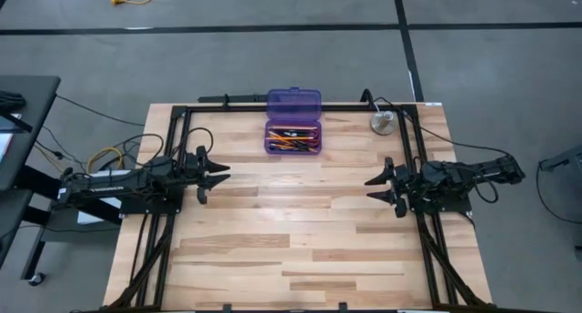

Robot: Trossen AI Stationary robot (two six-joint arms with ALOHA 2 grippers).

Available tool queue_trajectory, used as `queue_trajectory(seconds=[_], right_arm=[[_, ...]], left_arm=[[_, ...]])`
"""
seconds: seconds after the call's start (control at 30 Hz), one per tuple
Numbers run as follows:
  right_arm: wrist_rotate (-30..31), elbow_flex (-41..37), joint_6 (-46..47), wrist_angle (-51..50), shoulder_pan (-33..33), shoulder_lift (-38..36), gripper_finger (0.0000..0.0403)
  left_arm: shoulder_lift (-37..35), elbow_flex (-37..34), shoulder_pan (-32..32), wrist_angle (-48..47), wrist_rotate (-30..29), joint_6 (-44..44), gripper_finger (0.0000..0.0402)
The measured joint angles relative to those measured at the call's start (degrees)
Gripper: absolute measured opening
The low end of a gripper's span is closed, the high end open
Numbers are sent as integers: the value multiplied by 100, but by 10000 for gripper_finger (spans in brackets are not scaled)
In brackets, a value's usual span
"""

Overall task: Pick & place school supplies into a supply box
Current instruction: Return to Home Position

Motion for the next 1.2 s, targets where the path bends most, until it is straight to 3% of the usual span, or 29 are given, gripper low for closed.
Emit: queue_trajectory(seconds=[1.2], right_arm=[[2,-4,0,-2,0,0,169]], left_arm=[[0,-2,0,-4,2,-11,116]])
